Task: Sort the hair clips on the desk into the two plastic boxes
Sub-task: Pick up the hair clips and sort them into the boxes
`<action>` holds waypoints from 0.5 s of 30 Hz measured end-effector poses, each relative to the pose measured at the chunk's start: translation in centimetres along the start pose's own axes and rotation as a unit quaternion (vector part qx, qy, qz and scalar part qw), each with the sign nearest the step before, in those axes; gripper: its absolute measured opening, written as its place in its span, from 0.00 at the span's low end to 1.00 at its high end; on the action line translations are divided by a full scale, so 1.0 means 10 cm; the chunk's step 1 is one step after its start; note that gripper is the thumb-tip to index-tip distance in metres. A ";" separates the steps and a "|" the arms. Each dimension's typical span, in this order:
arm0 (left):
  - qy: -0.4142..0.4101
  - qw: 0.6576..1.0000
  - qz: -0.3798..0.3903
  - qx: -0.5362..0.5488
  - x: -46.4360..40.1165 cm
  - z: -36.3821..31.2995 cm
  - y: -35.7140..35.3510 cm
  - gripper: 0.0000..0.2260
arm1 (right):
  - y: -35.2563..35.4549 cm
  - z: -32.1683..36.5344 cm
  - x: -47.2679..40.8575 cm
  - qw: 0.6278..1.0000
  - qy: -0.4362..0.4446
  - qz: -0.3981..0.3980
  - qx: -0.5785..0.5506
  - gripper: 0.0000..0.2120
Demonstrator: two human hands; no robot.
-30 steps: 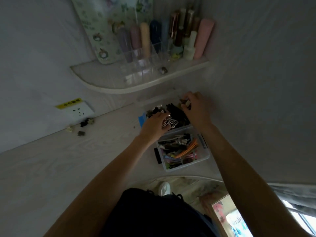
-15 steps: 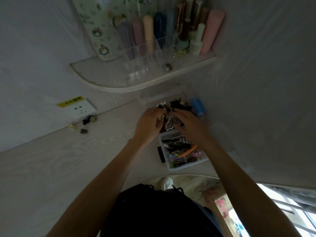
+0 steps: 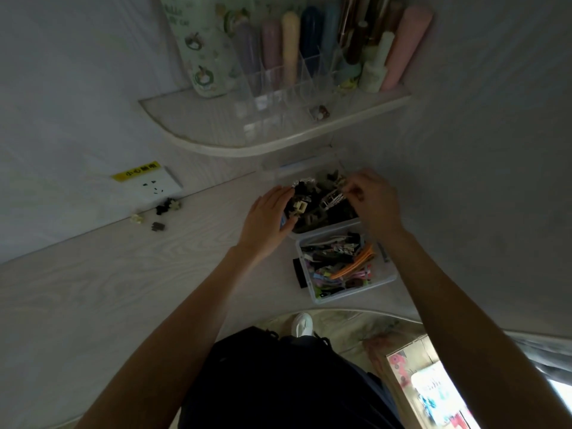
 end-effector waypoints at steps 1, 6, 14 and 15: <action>0.000 1.000 -0.001 0.001 0.00 0.00 0.01 0.25 | -0.04 0.01 0.07 1.000 0.008 0.006 0.008 0.03; -0.001 1.000 -0.002 -0.009 0.00 0.00 0.00 0.24 | -0.14 -0.05 0.36 0.999 -0.003 0.044 0.026 0.08; 0.001 1.000 0.003 -0.002 -0.01 0.00 0.00 0.24 | -0.11 0.09 0.21 0.995 0.000 0.087 0.049 0.09; 0.002 1.000 0.005 -0.002 -0.01 0.00 0.00 0.24 | -0.08 0.11 0.19 0.996 0.013 0.071 0.043 0.06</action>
Point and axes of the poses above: each hand's wrist, its own x-axis away from the middle knuckle, its own y-axis out of the back of the hand, z = x × y, the point moved 8 cm from there along -x, towards the middle knuckle, and after that the axes turned 12 degrees about -x, right-handed, at the moved point
